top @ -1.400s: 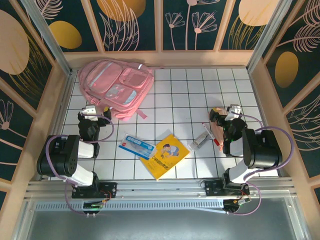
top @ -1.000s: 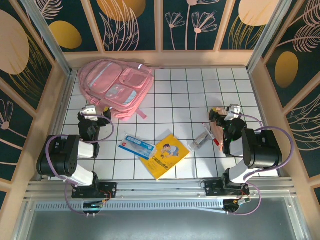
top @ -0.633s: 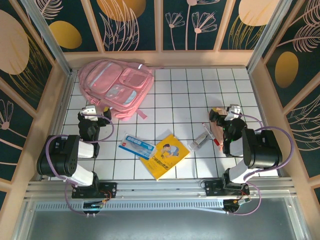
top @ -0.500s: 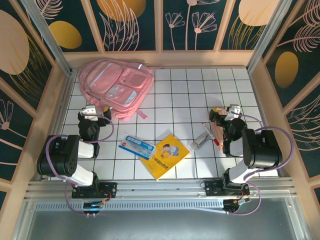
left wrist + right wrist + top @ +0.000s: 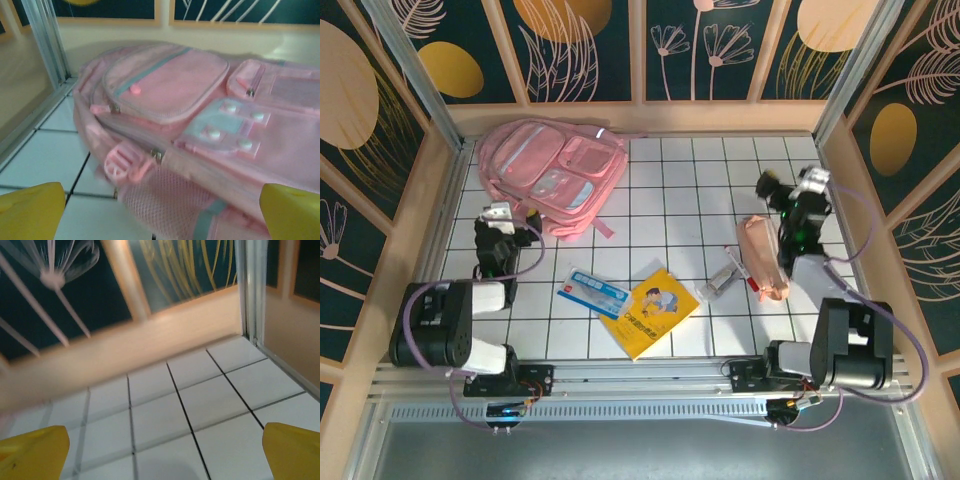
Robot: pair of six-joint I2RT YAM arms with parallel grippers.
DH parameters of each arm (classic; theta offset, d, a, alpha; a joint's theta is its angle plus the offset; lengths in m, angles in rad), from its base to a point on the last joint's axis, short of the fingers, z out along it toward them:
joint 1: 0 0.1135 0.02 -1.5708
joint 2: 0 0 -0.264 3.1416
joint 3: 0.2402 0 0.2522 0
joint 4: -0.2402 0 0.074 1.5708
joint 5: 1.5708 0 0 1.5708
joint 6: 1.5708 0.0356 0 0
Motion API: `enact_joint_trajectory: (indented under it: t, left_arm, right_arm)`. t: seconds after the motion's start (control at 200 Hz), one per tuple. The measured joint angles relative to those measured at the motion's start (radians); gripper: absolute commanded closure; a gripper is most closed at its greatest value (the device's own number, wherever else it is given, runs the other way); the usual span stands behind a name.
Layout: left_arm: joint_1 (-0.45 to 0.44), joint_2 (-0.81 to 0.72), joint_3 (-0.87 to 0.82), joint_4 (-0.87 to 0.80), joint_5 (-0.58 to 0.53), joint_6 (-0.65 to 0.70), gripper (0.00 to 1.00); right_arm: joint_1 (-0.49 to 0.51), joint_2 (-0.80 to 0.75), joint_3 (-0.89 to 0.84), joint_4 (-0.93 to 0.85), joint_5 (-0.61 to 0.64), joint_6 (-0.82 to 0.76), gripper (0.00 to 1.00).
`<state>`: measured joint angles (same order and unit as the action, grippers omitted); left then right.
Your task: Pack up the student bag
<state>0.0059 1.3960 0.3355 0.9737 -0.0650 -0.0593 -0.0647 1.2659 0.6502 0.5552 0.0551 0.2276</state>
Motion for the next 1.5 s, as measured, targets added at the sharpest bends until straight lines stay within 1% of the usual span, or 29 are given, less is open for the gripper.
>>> enact_joint_trajectory:
  t: [0.04,0.095,0.165,0.205,0.225,0.26,0.305,0.405,0.475,0.546,0.596,0.651,0.751,0.841,0.856,0.911,0.946,0.966,0.996,1.011,1.051,1.106,1.246,1.316,1.396,1.501]
  left_arm:
    - [0.0,-0.07,0.038,-0.08,-0.007,-0.019,0.01]
    - [0.0,-0.175,0.087,-0.182,-0.034,-0.059,0.01]
    - [0.0,-0.307,0.156,-0.326,-0.102,-0.163,0.01]
    - [0.0,-0.372,0.202,-0.432,-0.158,-0.261,0.01]
    - [0.0,-0.401,0.228,-0.492,-0.186,-0.313,0.01]
    - [0.002,-0.436,0.256,-0.562,-0.211,-0.36,0.01]
    - [0.005,-0.471,0.281,-0.645,-0.211,-0.393,0.01]
    - [0.005,-0.48,0.317,-0.831,-0.144,-0.418,0.01]
    - [0.005,-0.434,0.332,-0.949,-0.074,-0.417,0.01]
    - [0.005,-0.373,0.333,-1.065,-0.003,-0.414,0.01]
    - [0.005,-0.343,0.333,-1.14,0.039,-0.414,0.01]
    - [0.005,-0.33,0.333,-1.207,0.079,-0.414,0.01]
    - [0.005,-0.347,0.333,-1.263,0.121,-0.415,0.01]
    - [0.005,-0.374,0.333,-1.275,0.147,-0.419,0.01]
    - [0.005,-0.378,0.333,-1.276,0.152,-0.42,0.01]
    - [0.005,-0.387,0.333,-1.278,0.166,-0.422,0.01]
    - [0.005,-0.388,0.333,-1.281,0.171,-0.422,0.01]
    - [0.005,-0.388,0.333,-1.285,0.174,-0.422,0.01]
    - [0.005,-0.388,0.333,-1.29,0.177,-0.422,0.01]
    - [0.005,-0.388,0.333,-1.293,0.179,-0.422,0.01]
    - [0.005,-0.388,0.332,-1.3,0.182,-0.422,0.01]
    - [0.005,-0.388,0.332,-1.307,0.182,-0.422,0.01]
    - [0.005,-0.388,0.332,-1.329,0.182,-0.421,0.01]
    - [0.005,-0.388,0.333,-1.344,0.184,-0.418,0.01]
    - [0.005,-0.388,0.34,-1.357,0.203,-0.411,0.01]
    - [0.005,-0.381,0.361,-1.351,0.264,-0.396,0.01]
  right_arm:
    - [0.0,-0.016,0.084,-0.109,0.017,0.088,0.01]
    - [-0.001,-0.035,0.14,-0.209,0.012,0.197,0.03]
    - [0.013,-0.05,0.149,-0.311,-0.026,0.356,0.04]
    - [0.047,-0.042,0.143,-0.362,-0.041,0.433,0.05]
    - [0.077,-0.033,0.14,-0.389,-0.039,0.469,0.05]
    - [0.147,-0.01,0.138,-0.435,-0.038,0.525,0.05]
    - [0.272,0.033,0.142,-0.474,-0.035,0.591,0.06]
    - [0.58,0.162,0.203,-0.525,-0.021,0.696,0.06]
    - [0.744,0.276,0.301,-0.53,-0.024,0.753,0.07]
    - [0.849,0.392,0.413,-0.514,-0.021,0.799,0.09]
    - [0.897,0.462,0.48,-0.487,-0.017,0.825,0.11]
    - [0.938,0.554,0.563,-0.463,-0.017,0.851,0.11]
    - [0.977,0.728,0.735,-0.457,0.001,0.906,0.09]
    - [0.983,0.874,0.878,-0.475,0.024,0.949,0.08]
    - [0.983,0.902,0.904,-0.48,0.027,0.956,0.09]
    - [0.981,0.97,0.972,-0.497,0.043,0.97,0.18]
    - [0.98,1.012,1.013,-0.511,0.053,0.982,0.26]
    - [0.979,1.034,1.035,-0.513,0.054,0.982,0.33]
    - [0.976,1.058,1.057,-0.515,0.055,0.983,0.37]
    - [0.975,1.07,1.066,-0.515,0.058,0.995,0.44]
    - [0.975,1.085,1.077,-0.513,0.056,0.998,0.7]
    - [0.974,1.091,1.077,-0.5,0.05,1.004,1.0]
    - [0.97,1.081,1.046,-0.438,0.026,1.007,1.0]
    - [0.962,1.06,1.015,-0.424,0.004,0.983,1.0]
    - [0.936,1.009,0.966,-0.428,-0.056,0.906,1.0]
    - [0.874,0.929,0.917,-0.48,-0.171,0.781,1.0]
